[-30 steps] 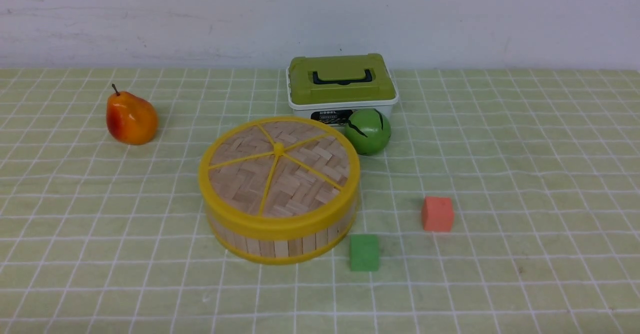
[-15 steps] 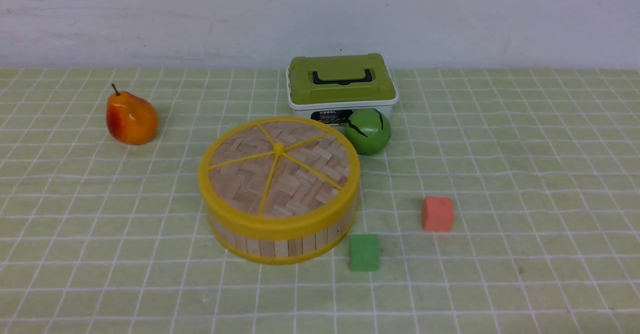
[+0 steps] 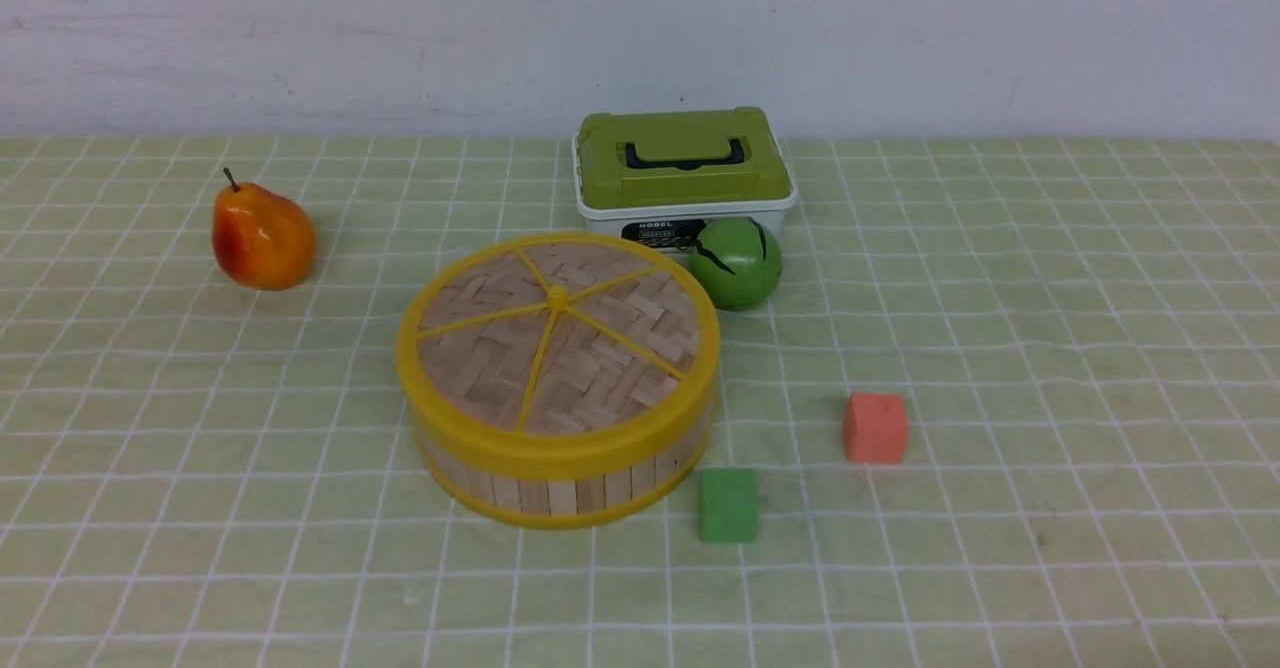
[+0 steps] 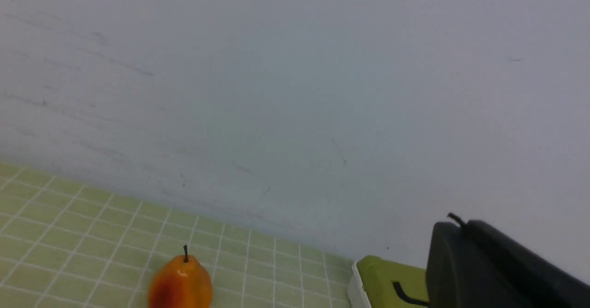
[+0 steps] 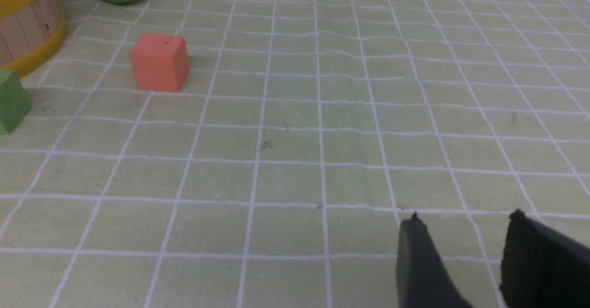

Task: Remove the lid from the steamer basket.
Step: Use the left arm to lift the lid of the steamer

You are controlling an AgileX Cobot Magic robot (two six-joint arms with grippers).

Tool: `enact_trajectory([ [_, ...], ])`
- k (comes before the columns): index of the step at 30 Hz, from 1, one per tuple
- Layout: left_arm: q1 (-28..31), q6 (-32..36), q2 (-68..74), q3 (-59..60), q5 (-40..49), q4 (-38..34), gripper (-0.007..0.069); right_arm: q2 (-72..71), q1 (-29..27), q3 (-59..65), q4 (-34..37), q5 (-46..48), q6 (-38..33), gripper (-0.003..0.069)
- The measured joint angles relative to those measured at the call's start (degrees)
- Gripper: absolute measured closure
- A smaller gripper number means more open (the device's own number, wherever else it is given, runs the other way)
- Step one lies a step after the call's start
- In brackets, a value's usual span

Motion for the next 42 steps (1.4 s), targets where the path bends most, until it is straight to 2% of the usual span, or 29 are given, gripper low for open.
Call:
enact_trajectory([
  [2,-0.32,-0.07,4.52,-4.43,3.02,-0.11,0.0637,0.0,0.0,0.0,0.0,0.0,0.0,0.0418],
  [3,-1.32,1.2,9.7,-9.67,9.15,-0.18,0.0637,0.0,0.0,0.0,0.0,0.0,0.0,0.0418],
  [6,-3.32,4.31,16.73,-16.97,17.72,-0.18,0.0637,0.0,0.0,0.0,0.0,0.0,0.0,0.0418],
  [8,-6.28,8.32,24.33,-26.04,28.34,-0.48,0.0637,0.0,0.0,0.0,0.0,0.0,0.0,0.0418],
  [12,-11.07,10.64,36.19,-40.11,43.61,-0.6,0.0637,0.0,0.0,0.0,0.0,0.0,0.0,0.0418],
  [15,-14.25,10.98,45.55,-49.35,52.03,-0.3,0.0637,0.0,0.0,0.0,0.0,0.0,0.0,0.0418],
  [18,-16.81,10.98,51.9,-55.96,56.6,0.29,0.0637,0.0,0.0,0.0,0.0,0.0,0.0,0.0418],
  [23,-21.35,10.98,59.48,-62.15,58.56,1.75,0.0637,0.0,0.0,0.0,0.0,0.0,0.0,0.0418],
  [29,-25.27,11.44,63.13,-62.64,58.58,3.19,0.0622,0.0,0.0,0.0,0.0,0.0,0.0,0.0418],
  [31,-25.93,12.28,64.06,-62.64,58.2,3.52,0.058,0.0,0.0,0.0,0.0,0.0,0.0,0.0418],
  [38,-26.65,13.61,67.97,-62.64,56.33,5.3,0.0343,0.0,0.0,0.0,0.0,0.0,0.0,0.0418],
  [40,-26.77,13.68,69.36,-62.64,55.31,6.92,0.03,0.0,0.0,0.0,0.0,0.0,0.0,0.0418],
  [42,-26.77,13.49,70.36,-62.64,54.69,8.23,0.0291,0.0,0.0,0.0,0.0,0.0,0.0,0.0418],
])
